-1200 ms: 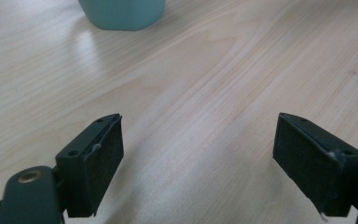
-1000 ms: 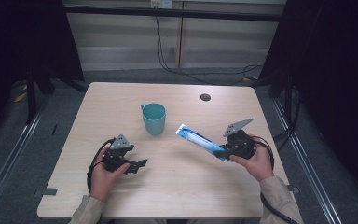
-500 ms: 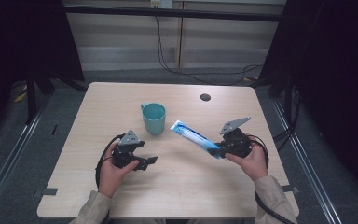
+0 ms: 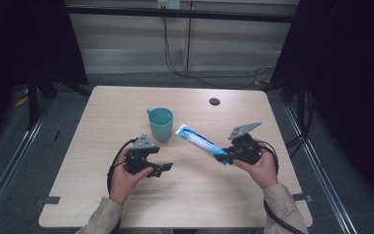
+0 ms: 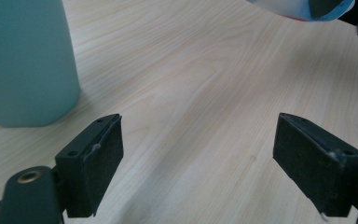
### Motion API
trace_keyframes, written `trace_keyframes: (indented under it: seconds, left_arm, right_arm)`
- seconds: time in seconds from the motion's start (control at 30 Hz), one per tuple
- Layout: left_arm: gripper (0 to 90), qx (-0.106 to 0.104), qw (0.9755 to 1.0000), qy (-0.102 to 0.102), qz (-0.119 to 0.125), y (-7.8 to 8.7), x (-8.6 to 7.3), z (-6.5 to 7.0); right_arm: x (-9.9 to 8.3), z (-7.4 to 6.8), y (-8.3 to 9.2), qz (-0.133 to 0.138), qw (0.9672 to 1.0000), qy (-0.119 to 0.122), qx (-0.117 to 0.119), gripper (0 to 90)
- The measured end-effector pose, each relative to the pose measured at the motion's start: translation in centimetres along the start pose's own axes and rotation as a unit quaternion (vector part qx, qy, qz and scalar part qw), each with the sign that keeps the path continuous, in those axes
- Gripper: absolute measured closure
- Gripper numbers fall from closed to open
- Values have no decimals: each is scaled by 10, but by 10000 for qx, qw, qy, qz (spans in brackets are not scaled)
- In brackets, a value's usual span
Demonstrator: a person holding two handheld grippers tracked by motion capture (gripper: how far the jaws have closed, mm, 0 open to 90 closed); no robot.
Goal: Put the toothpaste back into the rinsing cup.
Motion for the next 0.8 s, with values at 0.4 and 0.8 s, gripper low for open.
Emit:
trace_keyframes:
  seconds: [0.4, 0.8]
  left_arm:
    - [160, -283, 9993, 219, 109, -10, 8, 6]
    - [168, -343, 9989, 277, 169, -16, 18, 10]
  right_arm:
    - [1, 0, 4, 157, 9998, -87, 10, 729]
    - [4, -3, 2, 147, 9998, -97, 9, 729]
Point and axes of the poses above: each handheld gripper's, and its own axes: y roughly backward along the jaws, x roughly out of its top, z roughly to its right, the point moved 2 cm from there along -y, roughly forward along the jaws, and after that the axes turned 2 degrees about y, right-handed, at the moved point
